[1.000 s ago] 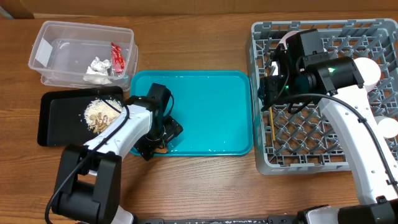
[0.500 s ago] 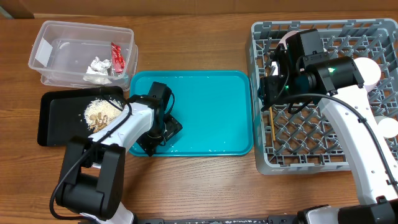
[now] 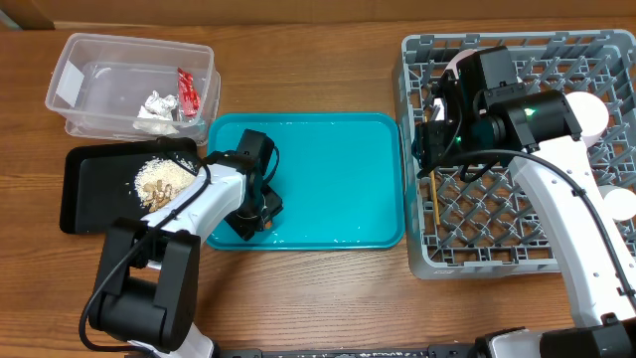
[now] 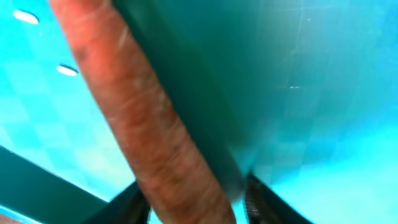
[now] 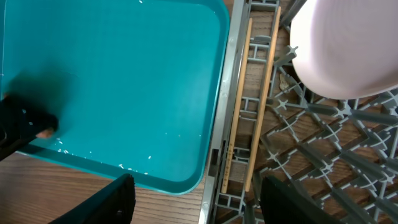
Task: Sort waste into correct bins and load items into the dishwasher
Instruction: 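Grasp the carrot on the teal tray with the left gripper, then carry the carrot to the black tray and release it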
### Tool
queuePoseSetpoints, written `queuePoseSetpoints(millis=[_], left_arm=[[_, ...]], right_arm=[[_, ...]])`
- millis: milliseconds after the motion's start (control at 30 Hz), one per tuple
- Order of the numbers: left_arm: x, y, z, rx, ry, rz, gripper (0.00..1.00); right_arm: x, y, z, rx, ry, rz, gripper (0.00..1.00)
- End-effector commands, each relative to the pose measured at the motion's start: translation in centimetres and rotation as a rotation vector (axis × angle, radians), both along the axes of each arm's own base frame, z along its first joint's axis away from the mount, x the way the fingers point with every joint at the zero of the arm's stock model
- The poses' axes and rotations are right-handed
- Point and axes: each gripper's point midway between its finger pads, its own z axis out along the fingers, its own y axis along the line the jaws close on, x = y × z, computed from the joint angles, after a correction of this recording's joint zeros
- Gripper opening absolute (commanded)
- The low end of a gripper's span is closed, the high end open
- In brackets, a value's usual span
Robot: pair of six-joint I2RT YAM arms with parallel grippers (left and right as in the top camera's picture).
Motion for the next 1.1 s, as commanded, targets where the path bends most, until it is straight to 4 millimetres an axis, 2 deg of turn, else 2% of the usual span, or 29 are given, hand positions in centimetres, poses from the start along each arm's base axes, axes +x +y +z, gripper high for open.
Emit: queuePoseSetpoints(millis=[0,167,333,533,633,800,933,1067], left_arm=[[-0.7,1.2,-1.3,0.048,0.028,0.013,0.4],[-0.7,1.3,-1.3,0.047,0.03,0.015,0.36],[-0.9,1.4,-1.3,0.048,0.037,-0.026,0.15],[-0.9,1.5,-1.2,0.049,0.04,-0.069,0.04],[-0.4,1.8,-0.5,0.052,0.037,-0.079,0.04],[2.2,2.8,2.7,0.065,-0.033,-0.13,0.04],[4.4,5.4,7.1,0.143,-0.119,-0.092,0.04],[6.1,8.3,10.6,0.163,-0.209,-0.039,0.04]], right_arm=[[0.0,0.1,0.2,0.005,-0.009,0.009,0.67],[0.0,0.1,0.2,0.005,-0.009,0.009,0.67],[0.0,0.1,0.2,0.005,-0.008,0.009,0.67],[0.0,0.1,0.2,0.005,-0.009,0.009,0.67],[0.1,0.1,0.2,0.004,-0.009,0.01,0.67],[0.1,-0.1,0.2,-0.007,-0.012,0.005,0.67],[0.2,-0.3,0.2,-0.019,-0.014,0.0,0.67],[0.2,-0.3,0.2,-0.02,-0.014,0.0,0.67]])
